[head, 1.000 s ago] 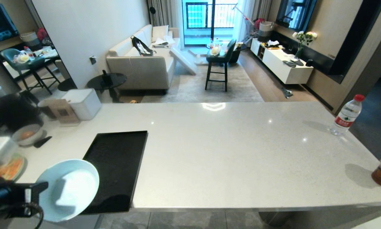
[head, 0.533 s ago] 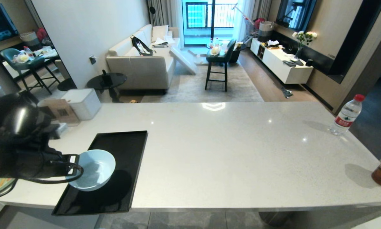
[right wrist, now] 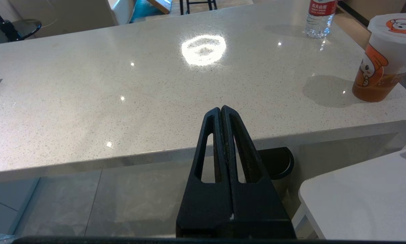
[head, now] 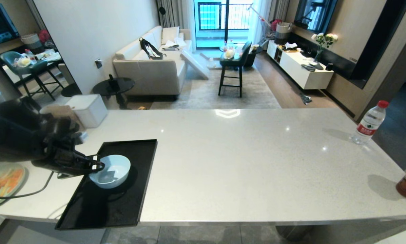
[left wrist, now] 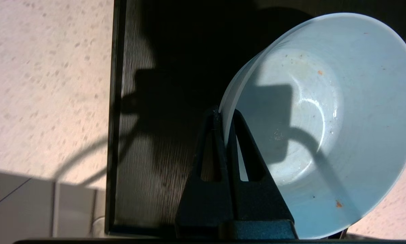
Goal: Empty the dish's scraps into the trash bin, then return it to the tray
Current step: Put the bowl back to the table
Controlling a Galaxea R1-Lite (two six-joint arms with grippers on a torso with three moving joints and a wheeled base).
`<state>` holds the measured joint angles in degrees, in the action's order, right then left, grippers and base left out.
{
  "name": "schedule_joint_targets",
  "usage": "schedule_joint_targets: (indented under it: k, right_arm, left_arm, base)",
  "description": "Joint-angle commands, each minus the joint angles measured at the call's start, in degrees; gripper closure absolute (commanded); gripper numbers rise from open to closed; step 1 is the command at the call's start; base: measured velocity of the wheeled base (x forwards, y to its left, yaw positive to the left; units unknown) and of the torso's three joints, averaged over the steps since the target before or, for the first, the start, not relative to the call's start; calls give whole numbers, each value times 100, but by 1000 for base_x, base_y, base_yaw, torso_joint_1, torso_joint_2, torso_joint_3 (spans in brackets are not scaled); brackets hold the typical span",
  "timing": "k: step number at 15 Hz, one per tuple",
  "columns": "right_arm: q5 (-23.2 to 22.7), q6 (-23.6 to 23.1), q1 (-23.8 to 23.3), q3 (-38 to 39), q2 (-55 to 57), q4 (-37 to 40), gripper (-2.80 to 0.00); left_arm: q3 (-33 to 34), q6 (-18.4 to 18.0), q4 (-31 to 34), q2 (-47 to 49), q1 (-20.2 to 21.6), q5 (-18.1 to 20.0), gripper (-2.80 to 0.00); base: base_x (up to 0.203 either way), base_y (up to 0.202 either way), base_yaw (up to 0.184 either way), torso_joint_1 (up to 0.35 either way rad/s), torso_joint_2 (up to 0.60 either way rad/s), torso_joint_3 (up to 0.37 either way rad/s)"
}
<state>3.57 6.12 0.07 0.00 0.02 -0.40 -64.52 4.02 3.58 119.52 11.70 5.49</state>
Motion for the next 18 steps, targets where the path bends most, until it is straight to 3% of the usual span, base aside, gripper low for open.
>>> schedule_joint_targets:
  k: [1,7,18]
  right_arm:
    - [4,-4,1,0,-2,-4,0]
    - [-5,4,1,0,-2,-4,0]
    - [4,4,1,0,-2,-4,0]
  left_arm:
    - [-377,10,9,587,258,192,0]
    - [-535,28,11,898,367,249,0]
    - [-181,141,2,464,568,408,0]
  base:
    - [0,0,0,0,0,0]
    - [0,0,0,0,0,0]
    - [0,0,0,0,0,0]
